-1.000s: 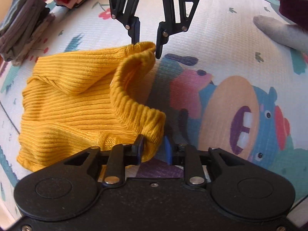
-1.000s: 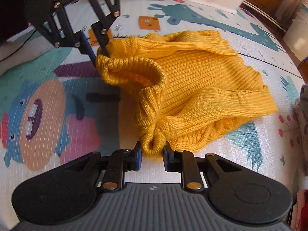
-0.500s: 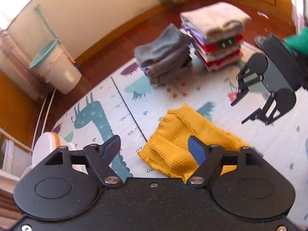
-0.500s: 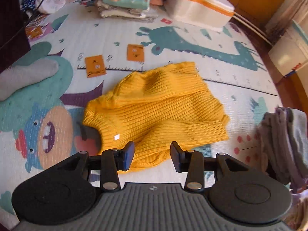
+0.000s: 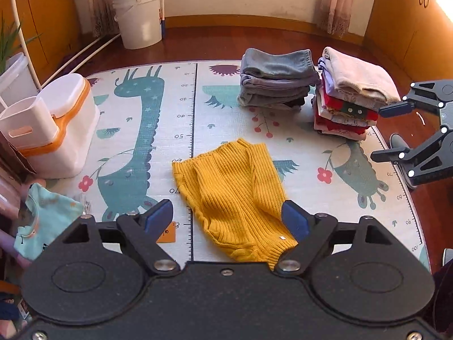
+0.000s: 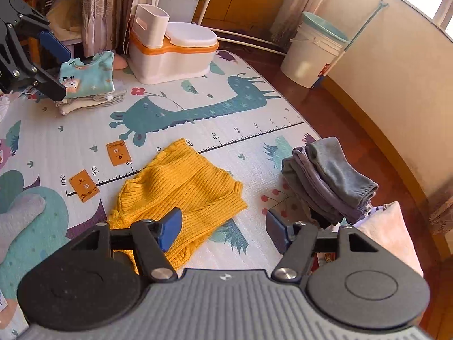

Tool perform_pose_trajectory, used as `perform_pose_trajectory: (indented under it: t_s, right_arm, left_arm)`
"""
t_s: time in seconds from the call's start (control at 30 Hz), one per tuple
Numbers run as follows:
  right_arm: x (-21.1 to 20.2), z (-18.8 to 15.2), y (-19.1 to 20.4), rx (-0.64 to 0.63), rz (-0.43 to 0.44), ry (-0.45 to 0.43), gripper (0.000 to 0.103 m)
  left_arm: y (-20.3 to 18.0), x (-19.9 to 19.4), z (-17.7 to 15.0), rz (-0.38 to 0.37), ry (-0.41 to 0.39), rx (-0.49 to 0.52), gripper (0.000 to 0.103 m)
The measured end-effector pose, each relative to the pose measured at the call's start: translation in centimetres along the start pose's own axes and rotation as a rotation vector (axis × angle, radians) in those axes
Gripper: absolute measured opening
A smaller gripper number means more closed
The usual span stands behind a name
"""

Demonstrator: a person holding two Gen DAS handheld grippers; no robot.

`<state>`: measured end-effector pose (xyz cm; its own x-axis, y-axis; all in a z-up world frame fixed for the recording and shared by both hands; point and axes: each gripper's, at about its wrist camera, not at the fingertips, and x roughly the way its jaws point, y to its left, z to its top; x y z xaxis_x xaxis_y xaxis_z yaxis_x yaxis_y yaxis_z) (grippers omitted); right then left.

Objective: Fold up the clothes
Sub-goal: 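Lay the sweater flat on the mat and open both grippers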

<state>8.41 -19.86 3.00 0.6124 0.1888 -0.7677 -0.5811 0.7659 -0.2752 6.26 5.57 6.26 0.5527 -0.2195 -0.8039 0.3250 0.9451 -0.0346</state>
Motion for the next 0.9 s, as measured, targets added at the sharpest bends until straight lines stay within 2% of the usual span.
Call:
perform_pose_trajectory:
  t_s: [0.1, 0.17, 0.2, 0.27, 0.33, 0.4, 0.47, 0.53, 0.6, 0.7, 0.77, 0.9]
  right_arm:
    - [-0.7, 1.6, 1.3, 0.002, 0.044, 0.084, 0.076]
    - [-1.1, 2.6, 2.0, -0.006, 0.015, 0.064, 0.084]
    - [-1.0, 3.0, 2.1, 0.035, 0.013, 0.038, 0.087]
    - [0.3, 2.9, 1.5, 0.116, 0.073, 0.010, 0.086]
    - [2.3, 4.1, 1.9, 0.075, 0.083, 0.046, 0.078]
    - [3.7, 5.2, 2.2, 0.042, 0.070, 0.053, 0.080]
    - [5.3, 6.0, 1.7, 0.074, 0.105, 0.078, 0.079]
    - [6.9, 6.7, 1.2, 0.110, 0.140, 0.116, 0.079]
    - [7.7, 7.4, 0.6, 0.153, 0.129, 0.121, 0.079]
    - [8.1, 7.9, -0.1, 0.239, 0.178, 0.119, 0.079]
    - [8.0, 7.9, -0.2, 0.257, 0.194, 0.115, 0.079]
    - [7.8, 7.6, -1.0, 0.263, 0.183, 0.117, 0.081]
  left_arm:
    - [0.2, 0.5, -0.1, -0.020, 0.046, -0.005, 0.084]
    - [-0.2, 1.2, 0.1, -0.017, 0.058, 0.010, 0.084]
    - [-0.3, 1.6, 0.0, -0.015, 0.068, 0.021, 0.084]
    - [-0.4, 2.4, -0.4, -0.012, 0.095, 0.032, 0.084]
    - [-0.6, 3.2, -1.0, 0.015, 0.126, 0.034, 0.084]
    - [-0.9, 3.4, -1.8, 0.045, 0.134, 0.032, 0.084]
    - [-1.0, 3.3, -2.8, 0.077, 0.135, 0.016, 0.084]
    - [-0.4, 2.5, -4.1, 0.100, 0.149, -0.044, 0.084]
    - [0.2, 2.0, -5.1, 0.119, 0.171, -0.099, 0.084]
    - [0.7, 2.4, -4.1, 0.140, 0.234, -0.111, 0.084]
    - [0.7, 2.9, -3.4, 0.176, 0.224, -0.105, 0.084]
    - [1.2, 5.1, -4.7, 0.153, 0.159, -0.153, 0.085]
